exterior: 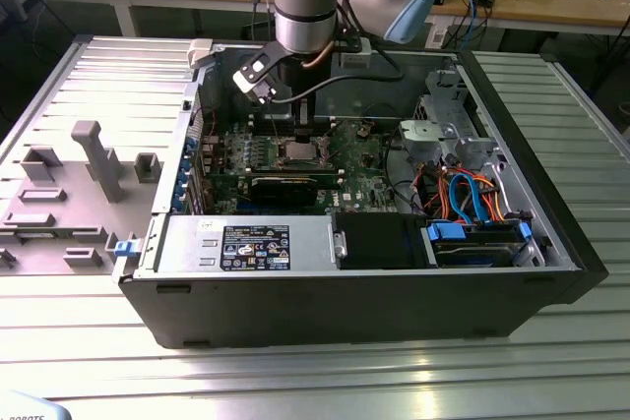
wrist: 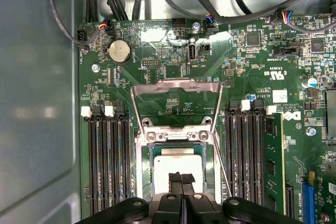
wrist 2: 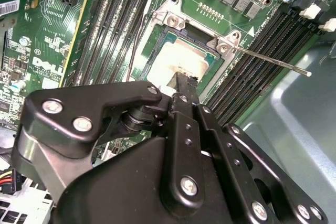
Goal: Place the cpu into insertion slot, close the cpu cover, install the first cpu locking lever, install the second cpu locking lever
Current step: 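Close the cpu cover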
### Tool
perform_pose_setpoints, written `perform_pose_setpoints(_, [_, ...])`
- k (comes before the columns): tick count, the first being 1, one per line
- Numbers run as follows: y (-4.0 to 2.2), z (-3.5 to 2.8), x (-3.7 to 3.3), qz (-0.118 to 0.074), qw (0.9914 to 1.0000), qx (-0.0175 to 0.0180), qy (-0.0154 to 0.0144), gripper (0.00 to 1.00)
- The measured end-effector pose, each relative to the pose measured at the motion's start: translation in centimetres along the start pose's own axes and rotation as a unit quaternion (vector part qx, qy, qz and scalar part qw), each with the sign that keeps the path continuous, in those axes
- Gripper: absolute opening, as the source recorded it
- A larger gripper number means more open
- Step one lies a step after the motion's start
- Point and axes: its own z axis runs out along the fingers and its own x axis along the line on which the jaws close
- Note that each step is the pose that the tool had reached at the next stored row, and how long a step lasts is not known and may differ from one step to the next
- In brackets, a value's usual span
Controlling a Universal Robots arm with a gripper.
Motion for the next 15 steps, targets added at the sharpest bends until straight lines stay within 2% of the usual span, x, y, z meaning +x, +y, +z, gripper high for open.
perform_pose_setpoints(15, [0.02, -0.22, 0.0, 0.0, 1.0, 0.0, 0.0005, 0.11])
